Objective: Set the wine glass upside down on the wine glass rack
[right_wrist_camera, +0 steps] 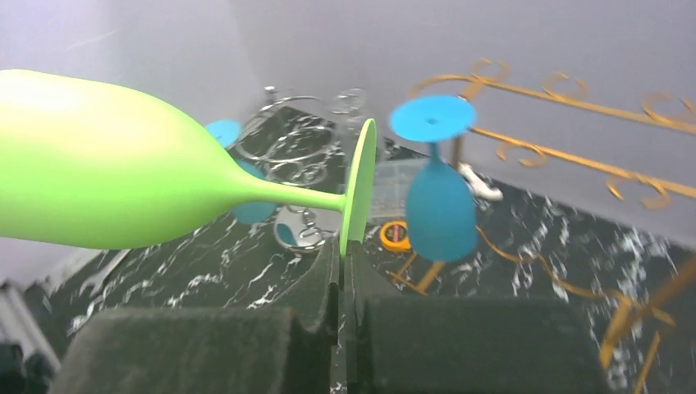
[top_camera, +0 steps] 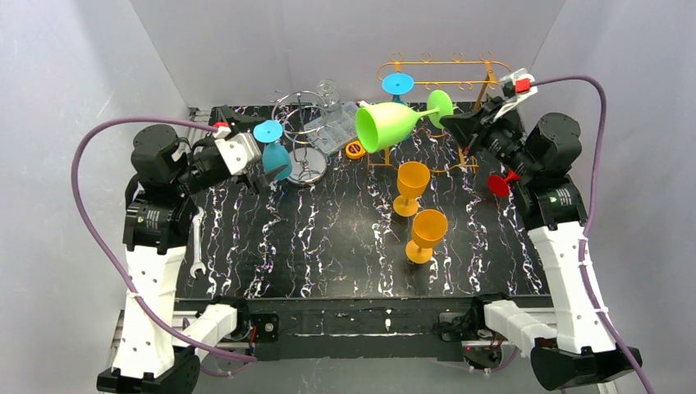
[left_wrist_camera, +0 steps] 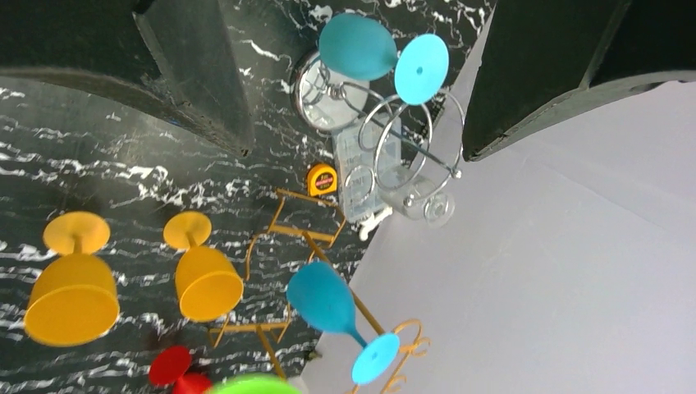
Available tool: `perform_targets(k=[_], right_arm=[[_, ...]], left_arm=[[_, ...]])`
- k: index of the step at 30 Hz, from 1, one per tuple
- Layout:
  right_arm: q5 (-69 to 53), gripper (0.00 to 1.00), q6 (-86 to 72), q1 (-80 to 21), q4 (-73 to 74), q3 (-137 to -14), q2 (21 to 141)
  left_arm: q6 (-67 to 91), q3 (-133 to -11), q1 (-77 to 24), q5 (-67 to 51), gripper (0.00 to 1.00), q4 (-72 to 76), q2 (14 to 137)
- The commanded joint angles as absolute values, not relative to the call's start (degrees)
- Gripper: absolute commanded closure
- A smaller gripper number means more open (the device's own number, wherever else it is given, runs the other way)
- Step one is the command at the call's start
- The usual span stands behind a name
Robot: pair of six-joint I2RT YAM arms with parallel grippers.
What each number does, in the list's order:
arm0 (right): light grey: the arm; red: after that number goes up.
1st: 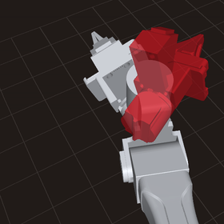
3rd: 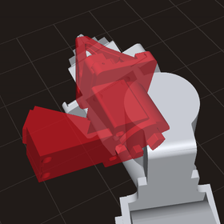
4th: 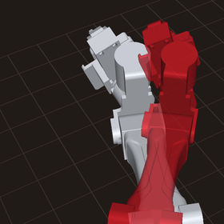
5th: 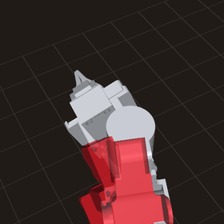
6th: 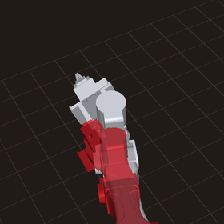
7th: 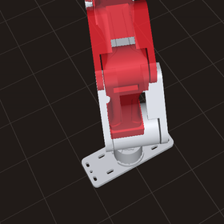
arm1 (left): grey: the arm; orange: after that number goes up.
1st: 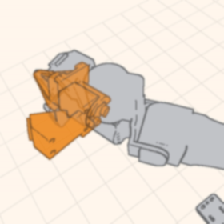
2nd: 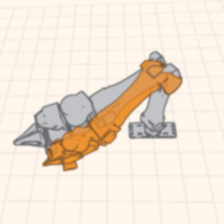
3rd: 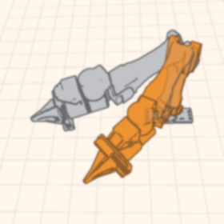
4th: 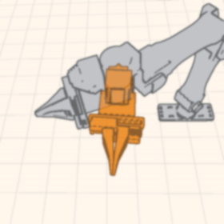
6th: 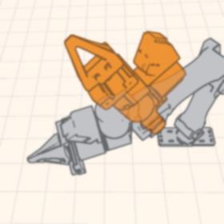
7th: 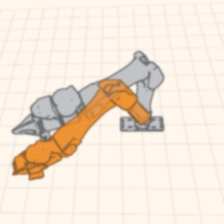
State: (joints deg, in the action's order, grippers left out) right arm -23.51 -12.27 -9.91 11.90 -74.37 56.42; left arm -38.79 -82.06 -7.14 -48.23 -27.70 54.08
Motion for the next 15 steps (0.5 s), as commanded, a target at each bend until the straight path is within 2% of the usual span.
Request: perform_targets(k=[1,7,15], right_arm=[[-38.1,0.99,-1.2,-12.9,3.7,-77.5,57.6],[-32.5,0.99,25.0,-26.0,19.4,-86.1,62.9],[-11.8,0.99,39.6,-55.5,30.8,-101.0,76.6]], left_arm=[[-32.3,-89.6,-7.2,-54.7,0.02,-27.9,54.7],[-30.7,-99.1,-7.2,-60.7,0.02,-31.4,57.0],[-33.5,-107.6,-7.2,-68.9,0.04,-42.5,64.2]])
